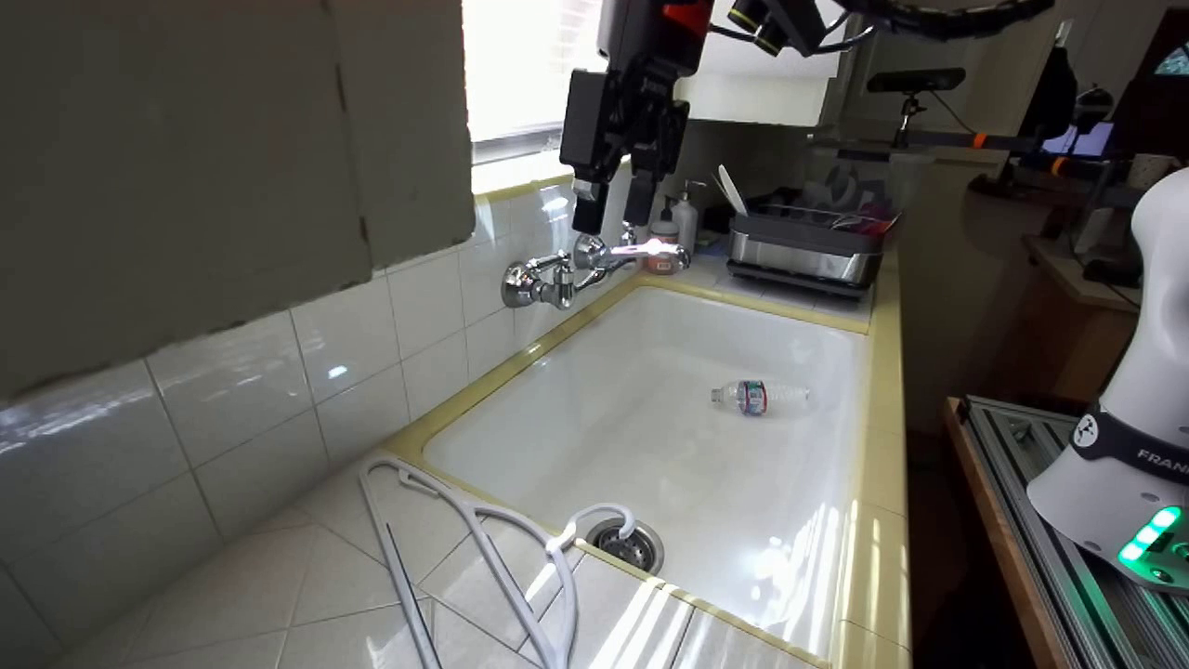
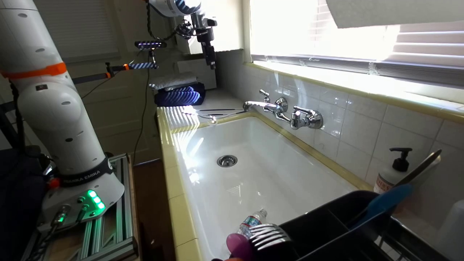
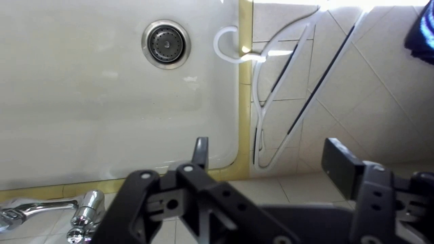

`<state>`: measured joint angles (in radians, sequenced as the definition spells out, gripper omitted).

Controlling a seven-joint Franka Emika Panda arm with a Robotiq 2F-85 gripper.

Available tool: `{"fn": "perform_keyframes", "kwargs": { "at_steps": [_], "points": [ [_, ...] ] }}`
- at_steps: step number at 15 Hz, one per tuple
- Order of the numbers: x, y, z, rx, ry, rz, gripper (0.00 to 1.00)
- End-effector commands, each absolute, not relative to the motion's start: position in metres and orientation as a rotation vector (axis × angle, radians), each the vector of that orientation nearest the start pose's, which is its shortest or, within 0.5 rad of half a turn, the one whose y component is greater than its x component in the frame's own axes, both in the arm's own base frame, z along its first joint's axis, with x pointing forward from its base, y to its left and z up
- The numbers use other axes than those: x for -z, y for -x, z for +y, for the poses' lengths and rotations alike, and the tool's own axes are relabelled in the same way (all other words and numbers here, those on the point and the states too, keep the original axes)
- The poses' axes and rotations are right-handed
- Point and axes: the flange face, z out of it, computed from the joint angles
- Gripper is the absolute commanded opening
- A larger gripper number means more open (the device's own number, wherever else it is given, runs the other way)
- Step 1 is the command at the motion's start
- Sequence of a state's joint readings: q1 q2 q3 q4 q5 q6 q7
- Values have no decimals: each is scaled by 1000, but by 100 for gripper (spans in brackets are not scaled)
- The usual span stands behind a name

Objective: Remove the hanger from the side of the upper cabinet and put it on the left side of the counter.

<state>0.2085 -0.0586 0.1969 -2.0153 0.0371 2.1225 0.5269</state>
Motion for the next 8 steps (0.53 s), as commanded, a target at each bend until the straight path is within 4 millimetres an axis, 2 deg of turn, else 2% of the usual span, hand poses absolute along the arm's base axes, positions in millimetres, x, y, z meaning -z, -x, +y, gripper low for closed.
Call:
{"fn": "perform_keyframes", "kwargs": {
  "at_steps": [1,4,5,8],
  "points": [
    [-503,-497,212,189,3115,135,100],
    [-508,-495,206,224,3146,122,100],
    [-505,-501,213,216,3109,147,100],
    [-509,-501,210,232,3115,146,100]
  ]
}}
